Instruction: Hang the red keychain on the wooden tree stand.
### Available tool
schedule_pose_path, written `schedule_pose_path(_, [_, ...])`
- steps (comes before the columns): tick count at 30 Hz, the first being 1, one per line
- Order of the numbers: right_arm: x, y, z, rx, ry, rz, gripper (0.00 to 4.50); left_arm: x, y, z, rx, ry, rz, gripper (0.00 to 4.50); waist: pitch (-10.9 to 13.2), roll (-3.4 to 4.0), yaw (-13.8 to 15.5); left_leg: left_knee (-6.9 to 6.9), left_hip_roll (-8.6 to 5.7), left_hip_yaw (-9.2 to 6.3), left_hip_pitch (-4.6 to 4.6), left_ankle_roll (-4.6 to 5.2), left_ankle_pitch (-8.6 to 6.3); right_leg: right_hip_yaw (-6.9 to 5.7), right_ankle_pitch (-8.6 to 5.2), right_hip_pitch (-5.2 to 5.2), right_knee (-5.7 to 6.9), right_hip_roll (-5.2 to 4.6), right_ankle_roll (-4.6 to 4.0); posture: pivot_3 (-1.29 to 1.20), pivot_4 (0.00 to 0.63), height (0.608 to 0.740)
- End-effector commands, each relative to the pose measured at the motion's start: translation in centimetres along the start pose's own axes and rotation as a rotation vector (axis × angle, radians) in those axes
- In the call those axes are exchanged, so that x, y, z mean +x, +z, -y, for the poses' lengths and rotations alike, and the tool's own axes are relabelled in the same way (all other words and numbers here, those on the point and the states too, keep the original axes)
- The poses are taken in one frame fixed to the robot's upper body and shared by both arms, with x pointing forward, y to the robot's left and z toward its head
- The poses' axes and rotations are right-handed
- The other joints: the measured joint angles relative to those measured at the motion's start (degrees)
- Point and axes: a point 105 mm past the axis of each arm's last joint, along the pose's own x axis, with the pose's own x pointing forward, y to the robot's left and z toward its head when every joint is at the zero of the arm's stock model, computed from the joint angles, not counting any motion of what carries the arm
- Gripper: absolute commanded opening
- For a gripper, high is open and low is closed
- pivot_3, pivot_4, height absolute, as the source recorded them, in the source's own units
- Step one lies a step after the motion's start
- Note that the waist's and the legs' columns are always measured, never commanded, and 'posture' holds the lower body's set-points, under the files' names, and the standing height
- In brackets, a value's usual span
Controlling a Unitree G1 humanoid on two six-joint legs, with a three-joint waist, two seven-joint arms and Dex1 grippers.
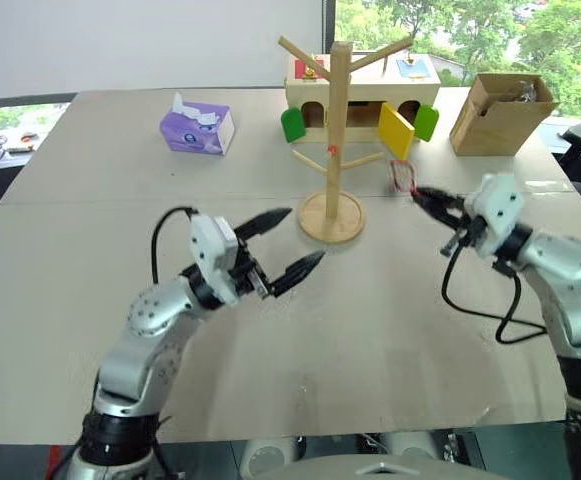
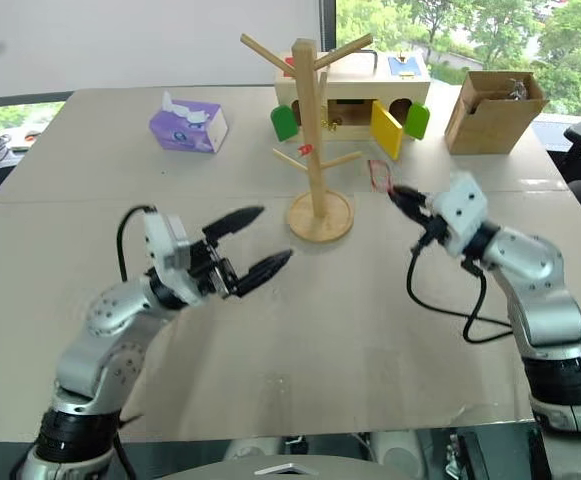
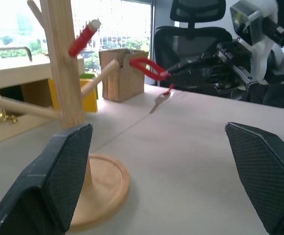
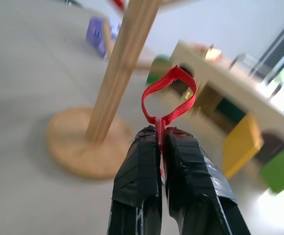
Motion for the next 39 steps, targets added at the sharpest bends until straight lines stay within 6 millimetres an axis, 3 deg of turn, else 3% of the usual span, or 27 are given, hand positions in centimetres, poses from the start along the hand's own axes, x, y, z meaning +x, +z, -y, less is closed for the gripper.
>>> schedule_pose_path(1, [1.2, 3.4, 0.2, -0.069, -0.02, 0.096, 0.03, 0.2, 2.7, -0.7, 0.037, 0.015, 0.022, 4.5, 0.0, -0.02, 0.0, 0.0, -0.01, 0.0, 0.0, -0.13, 0.08, 0.0, 0.0, 0.0, -0.01, 0.0, 0.0, 0.0, 0.15, 0.74])
schedule_pose_path(5, [2.1, 5.1, 0.0, -0.142, -0.014, 0.159, 0.03, 0.5, 4.3, -1.4, 0.028, 0.031, 0.034, 4.5, 0.0, -0.04, 0.2, 0.0, -0.02, 0.01, -0.02, -0.14, 0.08, -0.01, 0.0, 0.01, -0.02, -0.01, 0.0, 0.0, 0.15, 0.74])
schedule_pose_path(11, [2.7, 6.7, -1.9, -0.251, 0.073, 0.238, 0.03, 0.3, 4.2, -1.4, 0.0, 0.039, -0.015, 4.5, 0.0, -0.06, 0.1, 0.02, -0.03, 0.03, -0.01, -0.15, 0.09, 0.01, 0.0, 0.01, -0.01, -0.03, 0.0, 0.0, 0.15, 0.74])
schedule_pose_path(30, [4.4, 4.2, -3.8, -0.24, 0.164, 0.206, 0.03, -0.1, 3.5, -2.0, 0.021, 0.087, -0.042, 4.5, 0.0, -0.06, 0.1, 0.03, -0.03, 0.05, 0.0, -0.16, 0.1, 0.01, 0.0, 0.01, 0.0, -0.03, -0.01, 0.0, 0.15, 0.74])
schedule_pose_path(39, [6.0, 3.0, -2.8, -0.22, 0.109, 0.2, 0.03, -0.2, 3.7, -2.0, 0.041, 0.106, -0.035, 4.5, 0.0, -0.06, 0.1, 0.03, -0.03, 0.05, 0.0, -0.16, 0.1, 0.01, 0.0, 0.01, 0.0, -0.03, -0.01, 0.0, 0.15, 0.74])
